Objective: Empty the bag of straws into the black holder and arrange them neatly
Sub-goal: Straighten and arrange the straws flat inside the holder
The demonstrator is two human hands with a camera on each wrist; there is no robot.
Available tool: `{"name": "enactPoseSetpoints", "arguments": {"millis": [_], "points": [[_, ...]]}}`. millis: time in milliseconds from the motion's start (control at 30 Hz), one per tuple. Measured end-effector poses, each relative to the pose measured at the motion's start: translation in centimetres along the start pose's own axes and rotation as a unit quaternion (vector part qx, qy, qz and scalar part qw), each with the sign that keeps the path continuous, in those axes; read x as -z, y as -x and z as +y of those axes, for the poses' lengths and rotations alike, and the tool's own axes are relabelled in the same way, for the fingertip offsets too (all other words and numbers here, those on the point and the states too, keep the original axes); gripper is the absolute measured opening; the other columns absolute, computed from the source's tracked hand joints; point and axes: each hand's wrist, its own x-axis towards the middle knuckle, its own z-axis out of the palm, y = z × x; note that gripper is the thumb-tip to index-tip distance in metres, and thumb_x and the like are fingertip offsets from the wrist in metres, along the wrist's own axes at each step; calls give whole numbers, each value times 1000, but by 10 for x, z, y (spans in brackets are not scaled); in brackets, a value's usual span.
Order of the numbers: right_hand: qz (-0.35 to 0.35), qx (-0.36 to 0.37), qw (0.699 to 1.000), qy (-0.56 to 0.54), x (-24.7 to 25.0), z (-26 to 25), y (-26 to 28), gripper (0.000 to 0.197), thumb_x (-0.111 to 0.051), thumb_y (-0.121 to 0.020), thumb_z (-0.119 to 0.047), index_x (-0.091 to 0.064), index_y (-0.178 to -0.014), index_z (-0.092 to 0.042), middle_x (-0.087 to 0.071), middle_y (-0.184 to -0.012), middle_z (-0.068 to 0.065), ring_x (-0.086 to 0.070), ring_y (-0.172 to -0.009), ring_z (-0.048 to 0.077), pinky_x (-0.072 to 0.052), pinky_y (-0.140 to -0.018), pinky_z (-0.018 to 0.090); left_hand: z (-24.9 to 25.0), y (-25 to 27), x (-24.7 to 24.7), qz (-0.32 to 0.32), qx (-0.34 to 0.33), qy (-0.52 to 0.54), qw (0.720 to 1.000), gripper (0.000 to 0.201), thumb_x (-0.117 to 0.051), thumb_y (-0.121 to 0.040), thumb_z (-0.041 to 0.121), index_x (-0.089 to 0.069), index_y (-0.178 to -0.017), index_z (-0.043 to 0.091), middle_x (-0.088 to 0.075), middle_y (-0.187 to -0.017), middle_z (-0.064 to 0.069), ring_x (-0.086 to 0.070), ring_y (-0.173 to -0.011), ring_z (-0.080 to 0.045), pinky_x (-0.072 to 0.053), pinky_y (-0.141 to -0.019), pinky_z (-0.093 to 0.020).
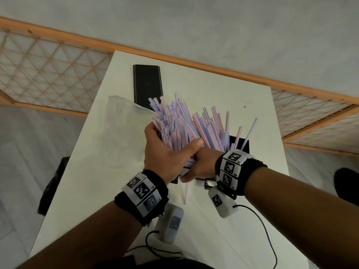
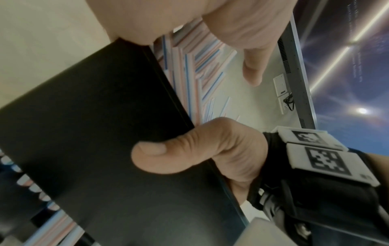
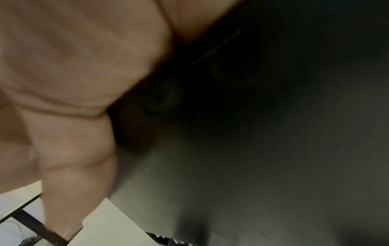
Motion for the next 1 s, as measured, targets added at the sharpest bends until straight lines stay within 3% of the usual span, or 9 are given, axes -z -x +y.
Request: {"name": "enactPoseSetpoints", "arguments": {"millis": [167,233,300,367,500,600,733,867,1000], "points": [[28,53,998,-11,0,-4,3,35,-84,-72,-41,-66,-99,-31,-68,-98,-8,-65,-93,15,-54,-88,35,3,1,-5,19,-5,-58,998,93,-97,-53,33,-42,-128,23,-64,-119,14,-66,-101,5,-57,-82,-16],[55,75,996,-15,-3,-5,4,30,-85,-68,-43,-60,-80,-33,-68,-86,-8,-66,-83,15,-56,-82,38,5,1,-6,32,-5,-68,997,93,-96,-53,37,-43,-128,24,-63,-120,14,-66,-103,2,-57,-88,-24],[80,97,991,-40,-2,-8,8,34,-87,-64,-43,-55,-70,-36,-63,-74,-13,-63,-74,9,-54,-72,30,7,0,-6,47,-5,-71,996,93,-95,-53,41,-42,-128,25,-63,-121,14,-66,-105,-1,-58,-92,-31],[129,102,985,-53,2,-9,14,36,-87,-62,-47,-56,-77,-35,-62,-78,-15,-61,-75,6,-49,-68,24,9,-2,-6,58,-13,-73,996,93,-94,-52,44,-43,-127,24,-64,-120,14,-67,-105,-2,-58,-94,-35],[211,120,970,-16,8,-7,22,47,-80,-69,-54,-65,-105,-27,-65,-90,-6,-65,-87,18,-51,-76,29,8,-6,-7,58,-24,-85,994,92,-94,-53,44,-43,-126,23,-64,-119,13,-68,-105,-4,-59,-93,-38],[201,130,970,44,9,-3,30,48,-77,-70,-61,-62,-101,-28,-57,-85,-9,-57,-80,14,-48,-74,28,5,-7,-6,50,-28,-119,991,92,-96,-53,36,-43,-126,20,-64,-119,8,-67,-105,-11,-57,-95,-40],[288,132,948,39,8,15,43,54,-76,-67,-67,-46,-85,-25,-50,-78,-7,-49,-71,16,-46,-66,33,7,-9,-5,65,-33,-89,993,87,-97,-57,27,-45,-126,17,-67,-114,9,-70,-97,-2,-60,-91,-37],[194,72,976,73,-7,31,48,50,-64,-75,-73,-53,-74,-24,-54,-67,-4,-55,-66,19,-50,-65,33,7,-9,-9,76,-22,-68,995,74,-91,-67,34,-47,-125,19,-67,-115,11,-69,-100,-3,-58,-95,-39],[165,65,980,90,-21,34,39,52,-62,-77,-71,-63,-97,-23,-65,-86,-3,-63,-81,20,-57,-76,38,2,-9,-8,73,-36,-51,995,62,-84,-80,30,-46,-127,16,-66,-116,12,-68,-100,1,-58,-93,-33]]}}
